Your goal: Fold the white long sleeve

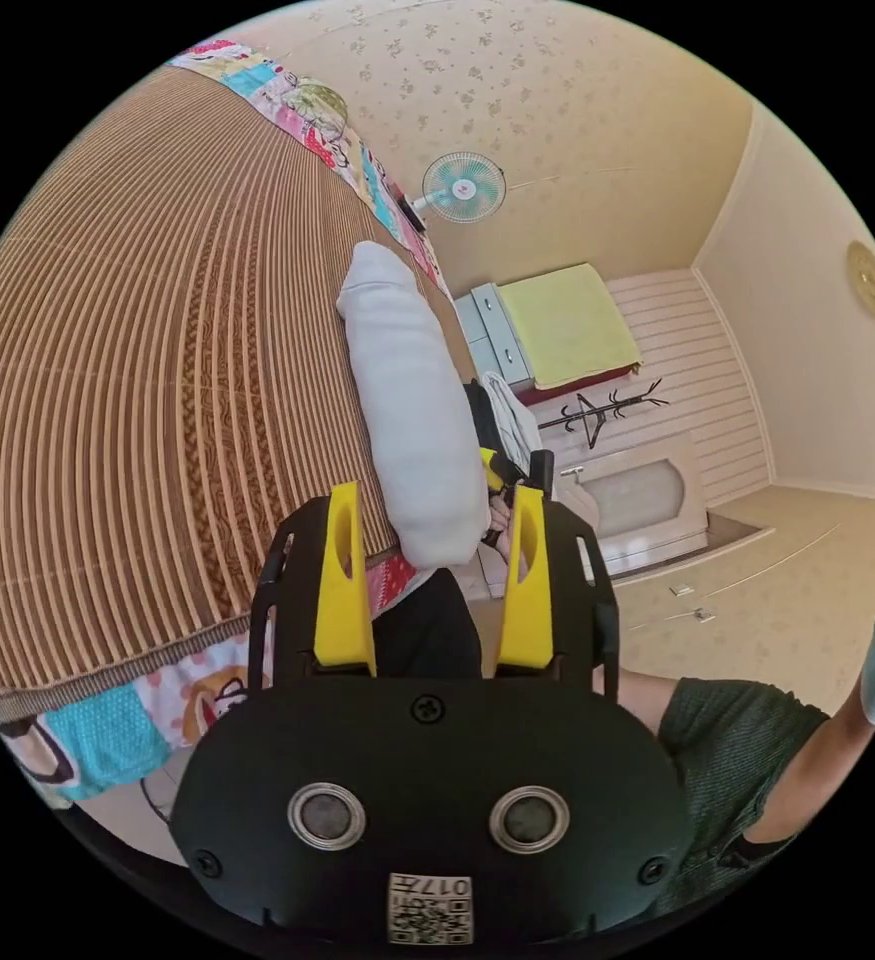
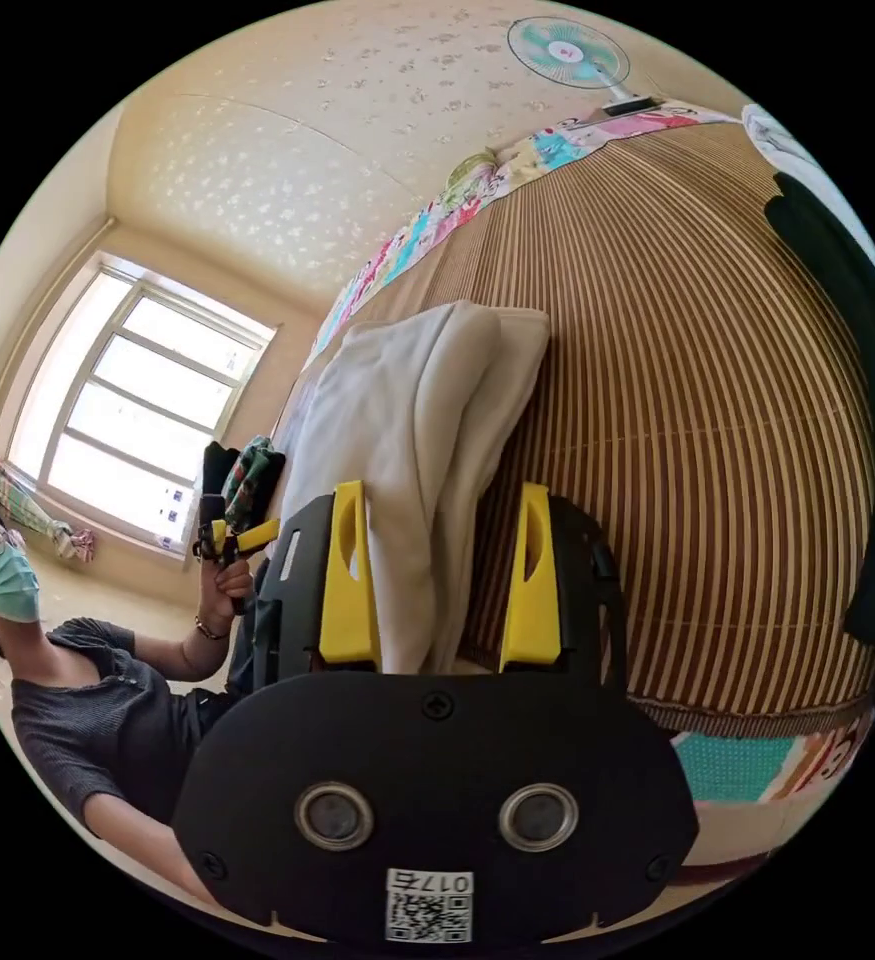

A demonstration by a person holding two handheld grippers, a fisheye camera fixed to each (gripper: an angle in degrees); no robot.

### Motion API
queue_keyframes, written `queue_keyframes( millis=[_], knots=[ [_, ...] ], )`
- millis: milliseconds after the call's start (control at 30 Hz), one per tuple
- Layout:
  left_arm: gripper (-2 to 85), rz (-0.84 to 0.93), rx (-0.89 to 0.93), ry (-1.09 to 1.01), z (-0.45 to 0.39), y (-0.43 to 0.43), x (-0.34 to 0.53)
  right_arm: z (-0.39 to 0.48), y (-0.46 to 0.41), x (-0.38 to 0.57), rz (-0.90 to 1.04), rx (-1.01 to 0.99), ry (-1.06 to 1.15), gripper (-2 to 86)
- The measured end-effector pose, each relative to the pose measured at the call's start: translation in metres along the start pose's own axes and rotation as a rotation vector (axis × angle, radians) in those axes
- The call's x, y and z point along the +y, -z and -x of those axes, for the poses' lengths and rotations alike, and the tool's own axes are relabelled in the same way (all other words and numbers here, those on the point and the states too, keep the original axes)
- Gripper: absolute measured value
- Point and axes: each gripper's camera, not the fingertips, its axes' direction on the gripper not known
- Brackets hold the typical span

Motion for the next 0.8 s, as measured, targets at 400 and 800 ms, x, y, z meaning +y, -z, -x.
queue_keyframes(
  millis=[400,800],
  knots=[
    [17.4,0.158,0.131,0.201,0.050,-0.040,-0.078,0.026,-0.084,0.017,0.139,-0.426,-0.024,17.8],
    [16.1,-0.209,-0.248,0.050,-0.055,0.516,0.013,0.398,-0.380,0.019,0.211,-0.748,0.153,15.9]
  ],
)
